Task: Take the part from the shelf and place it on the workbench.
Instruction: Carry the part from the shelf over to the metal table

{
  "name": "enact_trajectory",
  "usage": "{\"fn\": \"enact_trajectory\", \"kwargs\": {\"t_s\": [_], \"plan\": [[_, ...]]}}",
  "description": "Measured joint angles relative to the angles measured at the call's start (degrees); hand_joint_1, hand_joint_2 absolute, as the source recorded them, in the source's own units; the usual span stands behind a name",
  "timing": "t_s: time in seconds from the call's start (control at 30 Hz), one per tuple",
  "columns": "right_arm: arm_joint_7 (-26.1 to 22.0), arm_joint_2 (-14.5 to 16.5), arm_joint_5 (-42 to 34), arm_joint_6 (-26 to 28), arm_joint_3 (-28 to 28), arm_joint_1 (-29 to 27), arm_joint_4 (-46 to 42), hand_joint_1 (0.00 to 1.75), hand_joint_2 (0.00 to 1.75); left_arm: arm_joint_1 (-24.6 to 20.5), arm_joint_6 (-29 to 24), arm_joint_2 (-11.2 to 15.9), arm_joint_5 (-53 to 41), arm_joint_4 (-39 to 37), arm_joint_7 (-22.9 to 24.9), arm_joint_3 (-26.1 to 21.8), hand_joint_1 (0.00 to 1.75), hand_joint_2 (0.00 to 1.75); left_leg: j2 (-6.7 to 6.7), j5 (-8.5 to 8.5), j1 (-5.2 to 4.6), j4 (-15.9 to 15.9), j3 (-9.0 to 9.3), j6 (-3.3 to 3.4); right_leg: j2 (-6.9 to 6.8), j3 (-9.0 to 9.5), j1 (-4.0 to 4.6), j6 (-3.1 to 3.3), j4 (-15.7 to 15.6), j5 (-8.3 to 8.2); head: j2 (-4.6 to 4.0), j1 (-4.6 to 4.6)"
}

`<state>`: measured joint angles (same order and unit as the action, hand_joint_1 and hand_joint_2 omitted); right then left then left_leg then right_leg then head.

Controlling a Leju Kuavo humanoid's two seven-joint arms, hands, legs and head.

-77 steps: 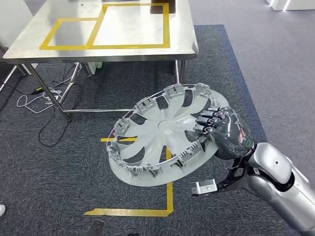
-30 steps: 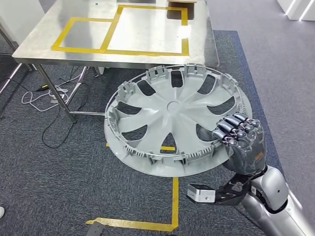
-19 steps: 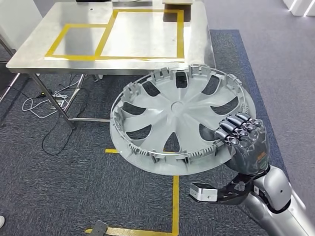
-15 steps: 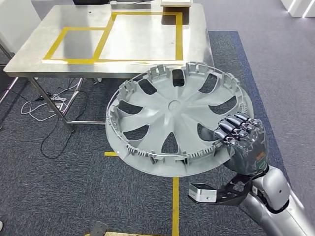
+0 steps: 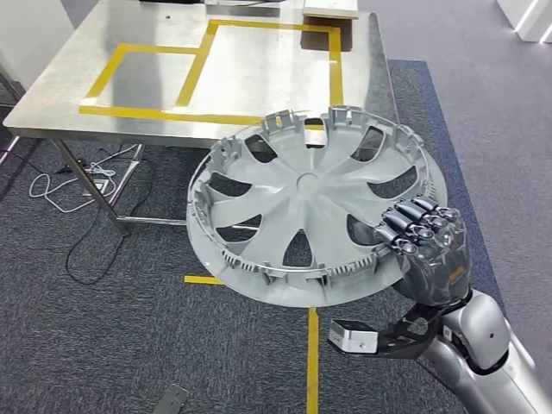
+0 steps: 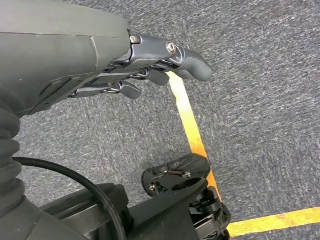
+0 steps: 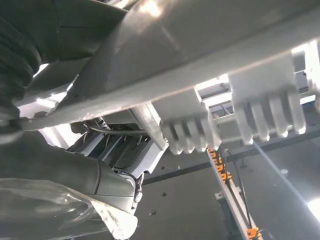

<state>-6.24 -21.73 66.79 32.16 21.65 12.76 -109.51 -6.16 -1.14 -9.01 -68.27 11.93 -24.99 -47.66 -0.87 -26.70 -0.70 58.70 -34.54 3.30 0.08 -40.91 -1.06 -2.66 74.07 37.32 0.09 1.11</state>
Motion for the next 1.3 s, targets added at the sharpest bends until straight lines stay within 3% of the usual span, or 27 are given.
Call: {"fn": "enact_trajectory", "kwargs": {"t_s": [0.03, 0.07, 0.13, 0.17, 0.2, 0.27, 0.33, 0.4, 0.47, 0.5, 0.53, 0.57, 0.67, 0.7, 0.8, 0.87, 0.97, 1.03, 1.07, 1.17, 1.2, 1.23, 1.3], "plan": [[0.05, 0.0, 0.09, -0.02, 0.05, -0.09, 0.09, 1.75, 1.75, 0.06, 0.0, 0.0, -0.04, 0.0, 0.02, 0.05, 0.0, 1.75, -0.09, -0.69, -0.03, 0.0, 0.9, -0.02, 0.0, -0.73, 0.0, 0.02, -1.13, -0.49, 0.0, -0.02], [0.1, 0.0, 0.17, -0.05, 0.1, -0.14, 0.17, 1.75, 1.75, 0.1, 0.0, -0.01, -0.07, 0.0, 0.03, 0.11, 0.0, 1.75, -0.17, -1.44, -0.06, 0.0, 1.9, -0.09, -0.01, -0.67, 0.02, 0.15, -3.88, -2.71, 0.0, -0.05], [0.2, 0.0, 0.22, -0.22, 0.22, -0.04, 0.27, 1.75, 1.75, 0.12, 0.01, -0.07, -0.1, -0.02, 0.05, 0.22, 0.0, 1.75, -0.3, -2.99, -0.14, 0.11, 3.51, -0.4, -0.06, 0.09, 0.2, 0.67, -10.72, -9.67, 0.0, -0.08], [0.23, 0.0, 0.25, -0.4, 0.31, 0.07, 0.32, 1.75, 1.75, 0.04, 0.02, -0.13, -0.1, -0.03, 0.1, 0.26, 0.0, 1.75, -0.33, -3.77, -0.2, 0.17, 4.04, -0.7, -0.06, 0.59, 0.37, 0.96, -13.12, -12.12, 0.0, -0.05], [0.24, 0.0, 0.28, -0.6, 0.39, 0.2, 0.37, 1.75, 1.75, -0.03, 0.03, -0.18, -0.1, -0.04, 0.16, 0.28, 0.0, 1.75, -0.34, -4.26, -0.23, 0.31, 4.5, -1.03, -0.03, 0.9, 0.54, 1.25, -14.4, -13.3, 0.0, -0.07], [0.27, 0.01, 0.42, -1.01, 0.57, 0.48, 0.45, 1.75, 1.75, -0.23, 0.04, -0.26, -0.11, -0.04, 0.28, 0.33, 0.0, 1.75, -0.27, -4.74, -0.2, 0.63, 5.16, -1.64, 0.0, 2.06, 0.59, 1.78, -14.96, -12.9, 0.0, -0.07], [0.34, 0.0, 0.57, -1.21, 0.75, 0.85, 0.54, 1.75, 1.75, -0.36, 0.07, -0.34, -0.13, -0.03, 0.33, 0.38, 0.0, 1.75, -0.1, -4.5, -0.06, 3.5, 4.13, -2.2, -0.06, 3.45, 0.35, 2.27, -15.36, -12.45, 0.0, -0.04], [0.43, 0.03, 0.67, -1.31, 0.95, 1.22, 0.67, 1.75, 1.75, -0.43, 0.09, -0.39, -0.15, -0.02, 0.37, 0.42, 0.0, 1.75, 0.08, -5.6, 0.28, 9.85, 0.49, -2.91, -0.1, 4.79, 0.22, 2.54, -15.53, -11.53, 0.0, 0.04], [0.54, 0.15, 0.76, -1.45, 1.22, 1.38, 0.86, 1.75, 1.75, -0.33, 0.1, -0.39, -0.16, -0.02, 0.38, 0.43, 0.0, 1.75, 0.16, -8.68, 0.69, 15.17, -3.53, -3.46, -0.09, 6.21, 0.19, 2.59, -15.53, -10.3, 0.0, 0.09], [0.59, 0.2, 0.81, -1.57, 1.4, 1.39, 0.99, 1.75, 1.75, -0.26, 0.11, -0.39, -0.16, -0.02, 0.39, 0.43, 0.0, 1.75, 0.18, -9.79, 0.84, 15.89, -4.75, -3.64, -0.06, 7.06, 0.16, 2.56, -15.53, -9.63, 0.0, 0.08], [0.65, 0.24, 0.86, -1.72, 1.58, 1.4, 1.14, 1.75, 1.75, -0.21, 0.12, -0.36, -0.16, -0.02, 0.42, 0.43, 0.0, 1.75, 0.19, -9.71, 0.95, 14.93, -5.24, -3.75, -0.04, 8.03, 0.11, 2.5, -15.53, -8.92, 0.0, 0.09], [0.73, 0.25, 0.94, -1.87, 1.73, 1.41, 1.3, 1.75, 1.75, -0.19, 0.13, -0.33, -0.17, -0.02, 0.46, 0.43, 0.0, 1.75, 0.21, -8.07, 1.02, 12.43, -5.11, -3.82, -0.04, 9.05, 0.03, 2.37, -15.53, -8.17, 0.0, 0.08], [1.02, 0.28, 1.13, -2.16, 2.1, 1.82, 1.79, 1.75, 1.75, -0.05, 0.17, -0.28, -0.2, -0.07, 0.6, 0.44, 0.0, 1.75, 0.46, 0.43, 0.96, 3.35, -4.15, -3.56, 0.07, 10.85, -0.05, 1.43, -15.48, -6.11, 0.0, 0.12], [1.08, 0.29, 1.17, -2.26, 2.23, 2.08, 1.91, 1.75, 1.75, -0.01, 0.2, -0.29, -0.22, -0.08, 0.66, 0.45, 0.0, 1.75, 0.53, 1.74, 0.82, 2.01, -4.12, -3.16, 0.16, 11.19, -0.05, 0.97, -15.57, -5.76, 0.0, 0.13], [1.19, 0.31, 1.29, -2.65, 2.49, 2.53, 2.13, 1.75, 1.75, -0.11, 0.2, -0.32, -0.27, -0.08, 0.78, 0.48, 0.0, 1.75, 0.41, 1.44, 0.67, 1.03, -3.06, -1.63, 0.2, 12.01, -0.13, -0.15, -15.74, -5.52, 0.0, 0.06], [1.22, 0.33, 1.31, -2.91, 2.7, 2.87, 2.33, 1.75, 1.75, -0.24, 0.22, -0.34, -0.27, -0.07, 0.79, 0.5, 0.0, 1.75, 0.24, 1.14, 0.79, 0.52, -1.74, -0.95, 0.05, 9.83, -0.12, -0.33, -12.01, -5.23, 0.0, -0.24], [1.26, 0.36, 1.33, -3.19, 2.95, 3.28, 2.8, 1.75, 1.75, -0.4, 0.27, -0.37, -0.3, -0.07, 0.84, 0.55, 0.0, 1.75, 0.08, -0.05, 0.55, 0.36, -0.48, -0.31, 0.02, 1.78, 0.01, -0.35, -1.61, -2.23, 0.0, -0.5], [1.27, 0.37, 1.42, -3.54, 3.21, 3.3, 3.25, 1.75, 1.75, -0.31, 0.29, -0.37, -0.35, -0.07, 0.87, 0.62, 0.0, 1.75, -0.14, -1.25, 0.26, 0.36, 0.88, -0.16, 0.01, -1.42, 0.11, -0.24, -0.42, -0.52, 0.0, -0.51], [1.27, 0.37, 1.47, -3.74, 3.37, 3.32, 3.48, 1.75, 1.75, -0.28, 0.3, -0.37, -0.42, -0.07, 0.89, 0.68, 0.0, 1.75, -0.25, -1.94, 0.1, 0.35, 1.8, -0.13, 0.01, -1.69, 0.22, 0.03, -2.4, -1.64, 0.0, -0.53], [1.29, 0.38, 1.53, -4.16, 3.84, 3.72, 4.0, 1.75, 1.75, -0.36, 0.38, -0.54, -0.64, -0.11, 0.9, 0.84, 0.0, 1.75, -0.42, -4.12, -0.34, 0.36, 4.29, -0.36, 0.08, -0.28, 1.09, 1.57, -11.97, -10.7, 0.0, -0.46], [1.31, 0.38, 1.56, -4.26, 3.97, 3.97, 4.12, 1.75, 1.75, -0.44, 0.43, -0.62, -0.67, -0.12, 0.91, 0.87, 0.0, 1.75, -0.46, -4.76, -0.41, 0.29, 4.78, -0.58, 0.13, 0.29, 1.38, 1.96, -13.78, -12.61, 0.0, -0.4], [1.33, 0.42, 1.59, -4.39, 4.09, 4.24, 4.2, 1.75, 1.75, -0.54, 0.48, -0.7, -0.7, -0.13, 0.92, 0.91, 0.0, 1.75, -0.48, -5.14, -0.45, 0.38, 5.22, -0.82, 0.15, 0.72, 1.58, 2.21, -14.64, -13.28, 0.0, -0.39], [1.39, 0.55, 1.69, -4.74, 4.28, 4.68, 4.37, 1.75, 1.75, -0.71, 0.54, -0.74, -0.74, -0.12, 0.92, 1.05, 0.0, 1.75, -0.43, -5.27, -0.47, 1.13, 5.55, -1.28, 0.13, 2.04, 1.46, 2.53, -15.03, -13.13, 0.0, -0.39]]}}
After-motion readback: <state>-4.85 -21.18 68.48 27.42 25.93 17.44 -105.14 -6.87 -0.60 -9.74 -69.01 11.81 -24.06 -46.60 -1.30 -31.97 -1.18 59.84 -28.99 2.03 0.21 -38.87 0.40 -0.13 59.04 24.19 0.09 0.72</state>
